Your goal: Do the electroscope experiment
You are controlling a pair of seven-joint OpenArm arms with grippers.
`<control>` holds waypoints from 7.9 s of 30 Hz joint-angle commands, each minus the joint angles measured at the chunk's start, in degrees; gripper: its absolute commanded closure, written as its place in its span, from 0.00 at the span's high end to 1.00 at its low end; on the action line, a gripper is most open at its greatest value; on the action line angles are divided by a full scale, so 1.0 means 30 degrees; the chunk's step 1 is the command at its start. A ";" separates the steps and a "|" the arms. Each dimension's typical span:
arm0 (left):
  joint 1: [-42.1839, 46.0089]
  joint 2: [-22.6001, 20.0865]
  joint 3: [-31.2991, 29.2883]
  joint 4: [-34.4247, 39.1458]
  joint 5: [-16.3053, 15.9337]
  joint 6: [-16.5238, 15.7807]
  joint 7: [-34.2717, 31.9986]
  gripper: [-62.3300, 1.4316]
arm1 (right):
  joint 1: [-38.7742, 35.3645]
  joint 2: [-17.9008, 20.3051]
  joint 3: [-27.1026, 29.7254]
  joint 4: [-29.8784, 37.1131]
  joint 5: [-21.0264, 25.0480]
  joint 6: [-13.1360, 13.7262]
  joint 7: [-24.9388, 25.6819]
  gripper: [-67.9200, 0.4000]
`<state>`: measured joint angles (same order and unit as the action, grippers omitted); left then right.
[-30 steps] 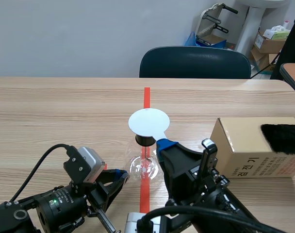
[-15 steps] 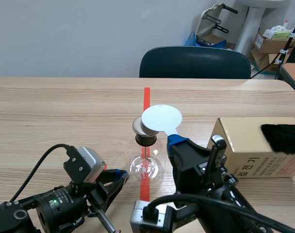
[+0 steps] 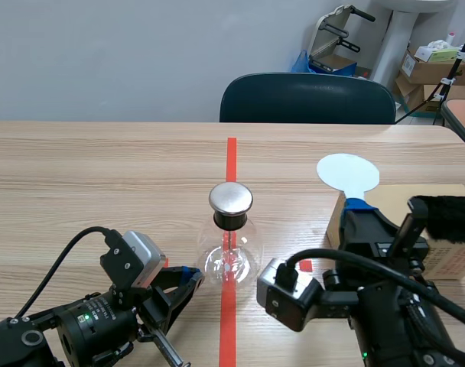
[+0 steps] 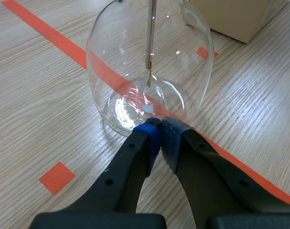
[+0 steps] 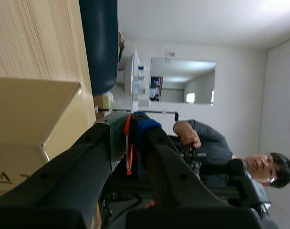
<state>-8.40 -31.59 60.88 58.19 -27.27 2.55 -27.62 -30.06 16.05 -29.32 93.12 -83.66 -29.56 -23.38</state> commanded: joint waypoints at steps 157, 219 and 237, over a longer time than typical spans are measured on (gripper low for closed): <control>0.0000 0.0095 -0.0087 0.0175 0.0022 -0.0029 -0.0277 0.07 | 0.0124 0.0248 0.0036 0.0321 -0.0014 -0.0262 0.1035 0.02; 0.2171 -1.1453 -0.0087 1.4870 0.0962 -0.2331 -0.0736 0.76 | 0.0867 -0.0852 0.7344 -0.6251 0.4014 -0.4860 1.0921 0.02; 0.2164 -1.1438 -0.0087 1.4877 0.0969 -0.2331 -0.0277 0.76 | 0.0874 -0.0750 0.7344 -0.7053 0.3453 -0.4860 1.0848 0.02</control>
<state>-2.22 -66.04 60.77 101.80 -24.05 -4.36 -27.79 -28.12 12.88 -7.57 71.61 -73.28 -41.78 9.15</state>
